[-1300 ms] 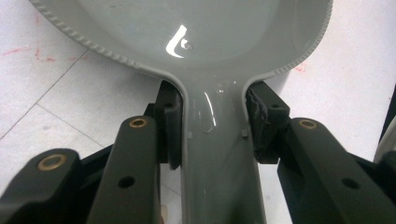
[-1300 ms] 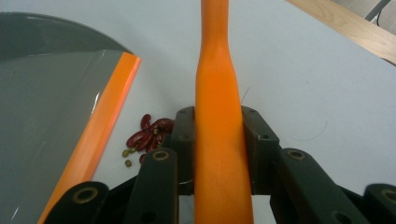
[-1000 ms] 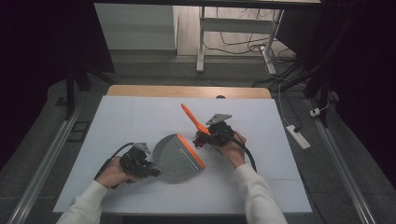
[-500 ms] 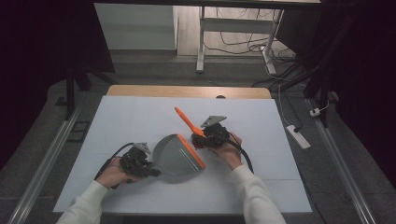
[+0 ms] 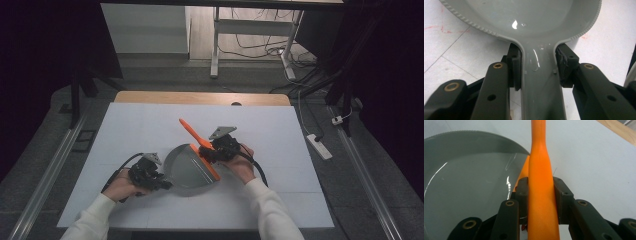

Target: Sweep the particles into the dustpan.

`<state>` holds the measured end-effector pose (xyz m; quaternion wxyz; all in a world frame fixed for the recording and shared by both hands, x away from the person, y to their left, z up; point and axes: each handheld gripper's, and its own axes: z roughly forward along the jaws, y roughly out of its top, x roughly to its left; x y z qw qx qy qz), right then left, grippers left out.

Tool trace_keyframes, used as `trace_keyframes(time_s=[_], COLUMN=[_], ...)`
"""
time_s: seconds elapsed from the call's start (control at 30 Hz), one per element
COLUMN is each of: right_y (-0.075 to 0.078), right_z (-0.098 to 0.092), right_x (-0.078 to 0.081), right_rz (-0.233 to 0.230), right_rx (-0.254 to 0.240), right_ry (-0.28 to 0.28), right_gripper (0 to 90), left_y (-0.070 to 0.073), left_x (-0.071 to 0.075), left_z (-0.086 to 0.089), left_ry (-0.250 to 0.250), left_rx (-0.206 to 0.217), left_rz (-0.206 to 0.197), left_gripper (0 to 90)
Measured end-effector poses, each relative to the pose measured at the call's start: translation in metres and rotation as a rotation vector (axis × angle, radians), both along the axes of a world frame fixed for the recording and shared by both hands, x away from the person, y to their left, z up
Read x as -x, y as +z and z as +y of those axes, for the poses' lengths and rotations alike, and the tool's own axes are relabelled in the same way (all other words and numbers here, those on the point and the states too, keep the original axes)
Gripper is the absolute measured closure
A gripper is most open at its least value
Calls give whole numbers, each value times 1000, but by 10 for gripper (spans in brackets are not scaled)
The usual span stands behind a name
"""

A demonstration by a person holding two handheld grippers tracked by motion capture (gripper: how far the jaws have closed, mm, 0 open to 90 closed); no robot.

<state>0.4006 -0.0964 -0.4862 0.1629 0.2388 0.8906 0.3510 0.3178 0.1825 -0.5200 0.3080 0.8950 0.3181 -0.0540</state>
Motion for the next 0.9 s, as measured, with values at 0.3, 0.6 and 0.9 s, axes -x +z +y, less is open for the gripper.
trace_keyframes(time_s=[0.3,0.6,0.9], right_y=[-1,1,6], right_z=[3,7,21], right_x=[1,5,15], right_rz=[20,24,31], right_rx=[-29,-50,-49], right_ry=[16,39,103], right_gripper=[697,697,698], left_y=[0,-1,-1], left_x=[0,0,0], left_z=[0,0,0], left_ry=[0,0,1], left_rx=[0,1,1], left_rz=[0,2,1], left_gripper=[611,611,611])
